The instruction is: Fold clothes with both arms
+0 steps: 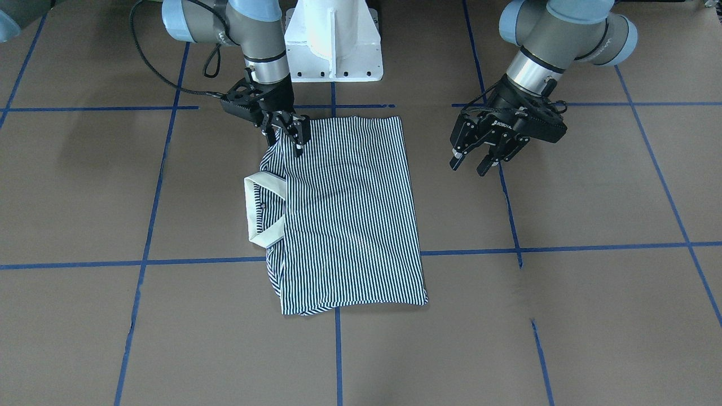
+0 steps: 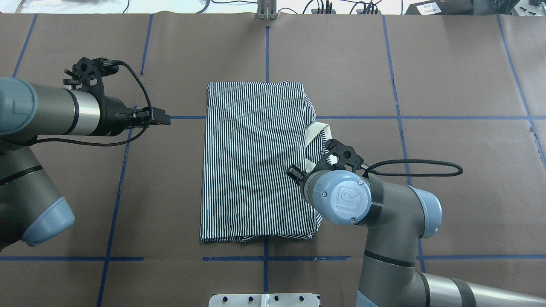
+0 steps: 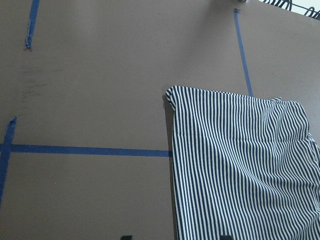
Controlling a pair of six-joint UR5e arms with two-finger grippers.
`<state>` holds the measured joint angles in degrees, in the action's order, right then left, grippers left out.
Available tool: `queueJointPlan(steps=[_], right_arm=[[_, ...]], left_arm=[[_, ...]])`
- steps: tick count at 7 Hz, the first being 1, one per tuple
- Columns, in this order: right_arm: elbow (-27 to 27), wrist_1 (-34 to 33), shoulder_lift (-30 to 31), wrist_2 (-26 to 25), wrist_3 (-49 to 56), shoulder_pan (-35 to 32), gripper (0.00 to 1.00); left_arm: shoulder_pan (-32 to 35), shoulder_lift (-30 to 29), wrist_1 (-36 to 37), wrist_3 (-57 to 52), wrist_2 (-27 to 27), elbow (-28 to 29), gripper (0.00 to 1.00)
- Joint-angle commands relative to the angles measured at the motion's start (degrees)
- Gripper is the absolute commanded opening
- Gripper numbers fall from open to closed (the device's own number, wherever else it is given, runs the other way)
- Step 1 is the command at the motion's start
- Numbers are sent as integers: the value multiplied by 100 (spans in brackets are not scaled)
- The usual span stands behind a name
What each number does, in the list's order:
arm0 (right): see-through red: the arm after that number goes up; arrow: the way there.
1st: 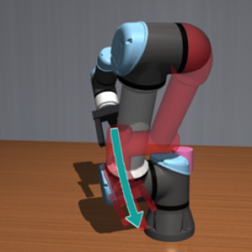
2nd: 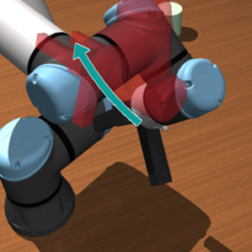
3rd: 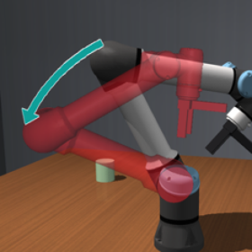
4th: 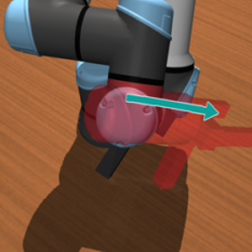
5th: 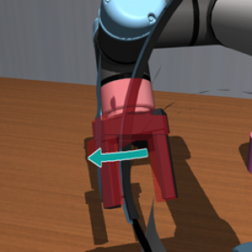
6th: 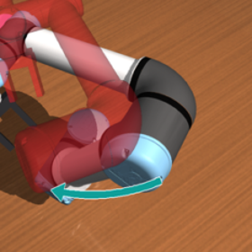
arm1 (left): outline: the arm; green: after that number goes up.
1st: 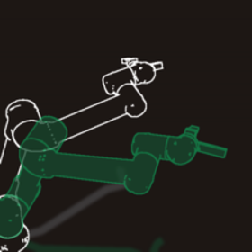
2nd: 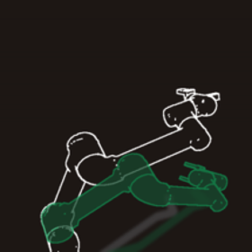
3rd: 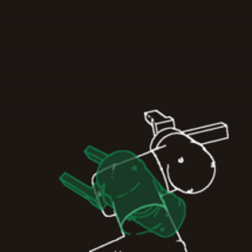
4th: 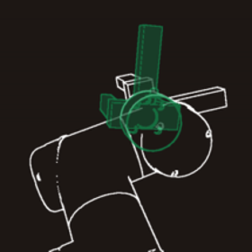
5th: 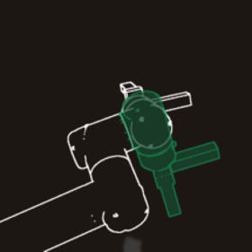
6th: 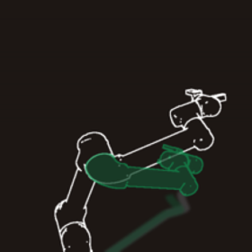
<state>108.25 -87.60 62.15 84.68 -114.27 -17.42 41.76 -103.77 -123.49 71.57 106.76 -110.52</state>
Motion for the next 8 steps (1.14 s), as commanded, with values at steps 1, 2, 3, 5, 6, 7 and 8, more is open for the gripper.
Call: queueJointPlan(steps=[1, 2, 3, 5, 6, 7, 8], right_arm=[[-6, -91, 173, -22, -480, 299, 78], [3, -99, 183, 4, -517, 336, 78], [-15, -99, 201, 5, -605, 440, 77], [-24, -99, 253, 48, -623, 485, 74], [-6, -99, 349, 118, -623, 494, 73], [-6, -99, 350, 136, -623, 494, 70], [-15, -99, 350, 128, -623, 494, 62]], left_arm=[[-1, -3, 0, 15, -6, -5, 67], [-1, 6, 0, 15, -6, 4, 67], [-1, 6, 9, 15, -6, 4, 67], [-1, -3, 9, 15, -6, 4, 67], [-1, 14, 9, 15, -6, -5, 67], [-1, 15, 9, 15, -6, -5, 67], [-1, 32, 0, 15, -6, -13, 67]])
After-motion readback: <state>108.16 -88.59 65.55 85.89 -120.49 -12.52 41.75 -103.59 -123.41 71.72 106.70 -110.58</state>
